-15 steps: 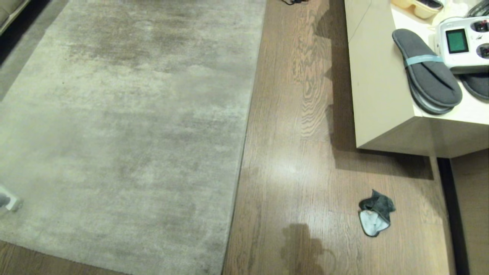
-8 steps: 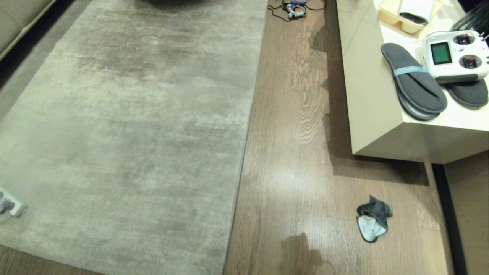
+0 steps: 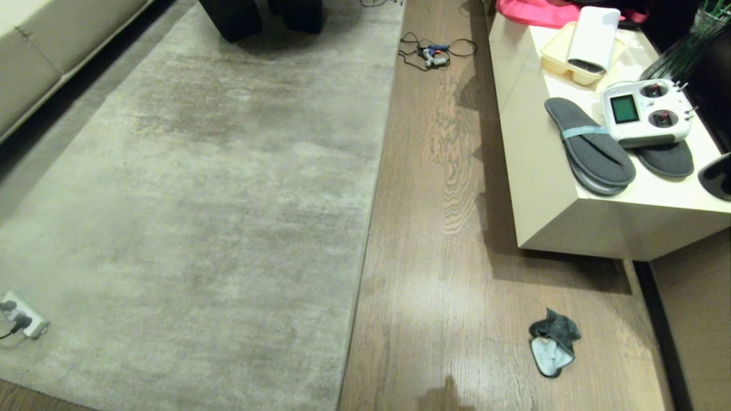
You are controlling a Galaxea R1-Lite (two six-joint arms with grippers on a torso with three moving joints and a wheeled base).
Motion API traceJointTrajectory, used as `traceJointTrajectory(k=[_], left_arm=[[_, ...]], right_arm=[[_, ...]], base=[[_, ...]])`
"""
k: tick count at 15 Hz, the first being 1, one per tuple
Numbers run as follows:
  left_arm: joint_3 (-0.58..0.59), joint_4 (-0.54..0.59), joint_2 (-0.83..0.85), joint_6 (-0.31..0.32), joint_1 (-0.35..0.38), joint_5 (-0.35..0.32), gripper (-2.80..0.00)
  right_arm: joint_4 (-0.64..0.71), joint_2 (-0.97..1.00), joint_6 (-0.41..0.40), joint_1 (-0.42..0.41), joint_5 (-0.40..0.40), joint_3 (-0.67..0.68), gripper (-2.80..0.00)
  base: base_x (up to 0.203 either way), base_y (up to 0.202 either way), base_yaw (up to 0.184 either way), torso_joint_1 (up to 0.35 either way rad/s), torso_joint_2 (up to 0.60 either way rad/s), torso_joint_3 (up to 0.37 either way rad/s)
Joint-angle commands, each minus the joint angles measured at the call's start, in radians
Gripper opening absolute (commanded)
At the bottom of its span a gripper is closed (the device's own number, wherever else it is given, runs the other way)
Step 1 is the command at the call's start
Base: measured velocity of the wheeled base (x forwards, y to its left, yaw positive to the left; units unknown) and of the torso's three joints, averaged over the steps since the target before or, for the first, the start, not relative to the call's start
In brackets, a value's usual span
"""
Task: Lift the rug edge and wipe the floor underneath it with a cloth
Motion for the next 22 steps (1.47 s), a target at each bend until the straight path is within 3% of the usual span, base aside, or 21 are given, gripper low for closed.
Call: traceJointTrajectory(k=[1, 22], left_arm=[[0.000, -0.001, 0.001, -0.001, 0.000, 0.001, -2.80], [0.000, -0.001, 0.001, -0.002, 0.000, 0.001, -2.80]], right_arm=[[-0.001, 0.002, 0.000, 0.000, 0.000, 0.000, -2.80], [-0.001, 0.001, 0.000, 0.000, 0.000, 0.000, -2.80]], base=[[0.000, 0.000, 0.000, -0.001, 0.00, 0.202], [0.000, 0.000, 0.000, 0.004, 0.00, 0.200]])
